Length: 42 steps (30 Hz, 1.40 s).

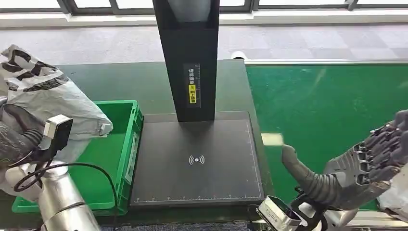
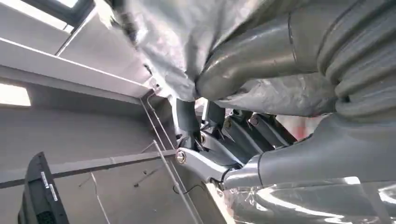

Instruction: Moved the parcel from conveyor to table for the left to box.

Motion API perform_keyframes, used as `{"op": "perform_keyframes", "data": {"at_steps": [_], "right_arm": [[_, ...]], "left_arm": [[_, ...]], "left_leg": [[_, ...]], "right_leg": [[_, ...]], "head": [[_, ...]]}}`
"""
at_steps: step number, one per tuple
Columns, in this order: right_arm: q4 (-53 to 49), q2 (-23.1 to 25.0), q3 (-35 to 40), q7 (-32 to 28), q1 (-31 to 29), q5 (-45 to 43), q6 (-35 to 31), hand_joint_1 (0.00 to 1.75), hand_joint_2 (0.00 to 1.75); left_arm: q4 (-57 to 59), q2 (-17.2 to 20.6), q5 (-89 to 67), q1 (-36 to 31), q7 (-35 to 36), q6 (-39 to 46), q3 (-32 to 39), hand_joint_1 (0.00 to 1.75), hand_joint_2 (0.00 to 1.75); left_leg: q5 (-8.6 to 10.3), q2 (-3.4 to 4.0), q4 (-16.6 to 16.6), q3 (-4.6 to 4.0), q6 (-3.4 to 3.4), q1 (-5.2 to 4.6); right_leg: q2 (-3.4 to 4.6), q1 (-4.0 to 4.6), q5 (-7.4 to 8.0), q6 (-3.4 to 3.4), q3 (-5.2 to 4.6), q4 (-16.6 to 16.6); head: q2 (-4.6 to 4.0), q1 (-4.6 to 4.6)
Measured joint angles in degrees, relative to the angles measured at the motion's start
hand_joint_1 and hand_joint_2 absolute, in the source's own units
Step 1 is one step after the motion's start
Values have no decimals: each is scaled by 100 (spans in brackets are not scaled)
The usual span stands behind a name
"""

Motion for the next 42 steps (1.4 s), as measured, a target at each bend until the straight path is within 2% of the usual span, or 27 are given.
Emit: {"op": "perform_keyframes", "data": {"at_steps": [20,22,27,30,42], "right_arm": [[55,0,0,0,-6,55,0,0,175],[66,0,0,0,-6,63,0,0,175],[92,0,0,0,-11,81,0,0,175],[111,0,0,0,-14,81,0,0,175],[142,0,0,0,-15,107,0,0,175]], "left_arm": [[-5,-66,180,46,0,0,0,175,175],[-151,-96,240,223,42,0,-226,175,175],[-566,-136,-412,672,1094,2,-1227,175,175],[-682,-138,-564,738,1281,2,-1558,175,175],[-669,-138,-608,734,1281,2,-1676,175,175]], "left_leg": [[1,-1,0,4,-1,0],[1,2,1,3,-1,0],[3,-13,1,-2,2,-2],[3,-14,1,-4,2,-2],[6,-14,1,0,-2,0]], "right_leg": [[2,0,0,0,0,0],[6,0,0,0,-4,0],[-10,-1,-1,0,2,0],[-12,-1,-1,0,2,0],[-11,0,0,0,2,0]], "head": [[0,0],[0,-2],[0,0],[0,0],[0,0]]}}
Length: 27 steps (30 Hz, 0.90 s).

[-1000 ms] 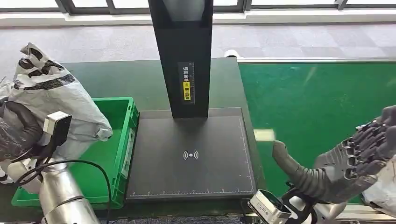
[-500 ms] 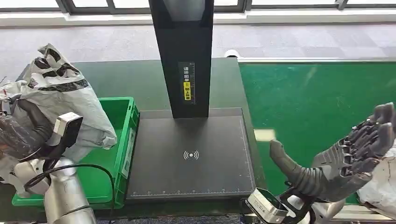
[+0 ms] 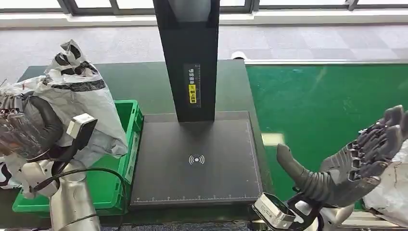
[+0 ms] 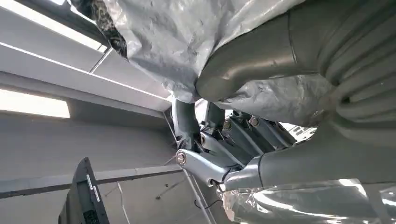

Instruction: Moved the parcel from conveyor to table for the left to box.

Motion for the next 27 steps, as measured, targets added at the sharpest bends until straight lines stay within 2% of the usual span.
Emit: {"op": "perform_keyframes", "data": {"at_steps": [4,5,6,27], "right_arm": [[0,0,0,0,0,31,0,0,175],[0,0,0,0,1,33,-2,0,175],[0,0,0,0,1,35,-2,0,175],[0,0,0,0,2,33,-2,0,175]], "left_arm": [[111,48,118,3,72,0,0,175,175],[142,57,127,10,92,0,0,30,175],[166,68,127,12,92,0,0,0,175],[332,50,903,-16,-453,0,271,0,175]], "left_leg": [[0,0,0,-1,0,-1],[0,0,0,-2,0,-1],[0,0,0,-1,0,-1],[0,0,0,-1,1,-1]], "right_leg": [[0,-1,0,0,-1,0],[0,-1,0,0,-1,0],[0,-1,0,0,-1,0],[-1,-1,0,0,1,0]], "head": [[0,0],[0,0],[0,0],[0,0]]}}
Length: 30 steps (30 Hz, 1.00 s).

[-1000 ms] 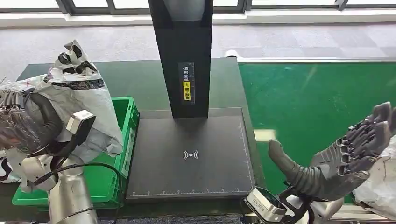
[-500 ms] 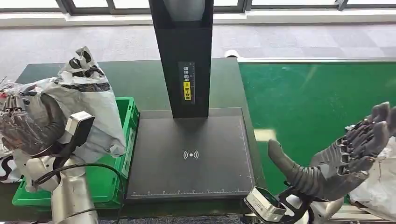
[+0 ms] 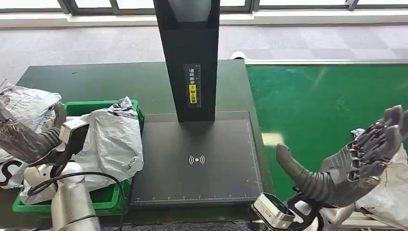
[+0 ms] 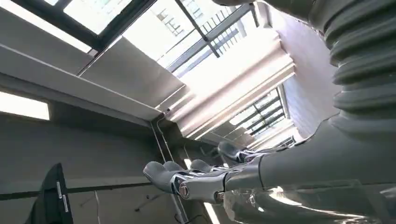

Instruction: Moved the parcel from conveyor to table for the left to box.

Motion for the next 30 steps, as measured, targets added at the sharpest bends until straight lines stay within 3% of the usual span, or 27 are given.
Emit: {"op": "perform_keyframes", "data": {"at_steps": [8,13,15,18,20,25,30], "right_arm": [[0,0,-2,0,1,0,0,0,175],[4,0,-212,96,33,190,0,0,175],[147,2,-532,318,50,482,-2,0,175],[510,4,-1034,303,0,612,2,0,175],[838,11,-1374,650,-140,1072,2,0,175],[2357,15,-3023,1195,-727,2703,9,0,175],[3194,17,-3961,1386,-1006,2982,0,0,175]], "left_arm": [[39,-2,387,-36,-304,0,85,0,175],[28,-22,1963,34,-743,0,67,0,175],[20,-24,3209,264,-752,0,-382,0,175],[-78,2,3819,481,-761,-15,-1144,0,175],[-223,140,4623,738,-761,-151,-1621,0,175],[-911,429,6506,1710,-761,-1841,-3172,0,175],[-1307,542,6739,2133,-761,-2280,-3760,0,175]], "left_leg": [[0,0,0,0,0,0],[-1,2,0,7,0,-2],[-2,1,2,1,1,2],[3,-26,2,-15,9,-2],[1,-19,2,-3,9,-4],[-1,-23,5,-13,20,-6],[-4,-17,4,-10,18,-11]], "right_leg": [[0,0,0,0,0,0],[3,-2,-1,0,-3,0],[2,0,0,0,-3,-1],[-27,-1,-1,2,2,-1],[-20,-7,-1,3,5,-1],[-26,-9,3,11,2,-7],[-19,-15,-1,16,-3,-6]], "head": [[0,0],[0,-2],[0,-2],[0,0],[0,0],[0,-2],[0,0]]}}
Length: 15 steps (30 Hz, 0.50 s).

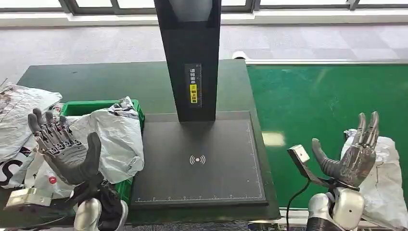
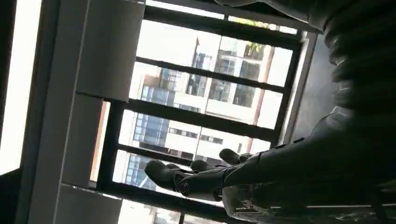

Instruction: Moved the parcel from conveyor to table for the left to box.

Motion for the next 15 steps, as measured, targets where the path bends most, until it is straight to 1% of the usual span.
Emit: {"op": "perform_keyframes", "data": {"at_steps": [2,4,6,8,10,11,13,15], "right_arm": [[339,-57,-299,335,-107,212,0,0,175],[719,-171,-522,851,-207,341,0,0,175],[1121,-349,-664,1335,-301,386,0,0,175],[1530,-527,-725,1734,-363,415,2,0,175],[1830,-667,-743,1881,-423,415,0,0,175],[2015,-739,-780,2051,-473,415,0,0,175],[2551,-899,-784,2581,-568,432,2,0,175],[2959,-1053,-784,2960,-600,450,0,0,175]], "left_arm": [[-116,4,118,112,0,-488,-122,0,175],[-221,-20,173,214,0,-962,-190,0,175],[-293,-61,186,280,0,-1231,-196,0,175],[-334,-92,216,315,0,-1351,-199,0,175],[-362,-118,218,346,0,-1390,-199,0,175],[-367,-125,216,355,0,-1438,-199,0,175],[-367,-133,207,362,0,-1530,-199,0,175],[-367,-136,192,376,0,-1554,-199,0,175]], "left_leg": [[0,0,-2,-1,0,0],[0,-4,-3,-2,0,0],[0,-4,-3,-3,0,0],[-1,-3,-3,-2,2,-1],[-2,2,-2,0,3,-2],[-2,2,-2,2,3,-2],[-1,-2,-2,3,4,-2],[2,-11,-2,-1,7,-2]], "right_leg": [[0,1,-1,-1,-1,0],[-4,3,-3,0,0,0],[-4,3,-3,0,2,0],[-4,1,-3,1,2,0],[3,-1,-2,2,1,0],[3,0,-1,2,2,0],[-2,0,-2,2,4,0],[-11,0,-4,5,7,0]], "head": [[0,-2],[0,-2],[0,-2],[0,0],[0,0],[0,0],[0,-2],[0,-2]]}}
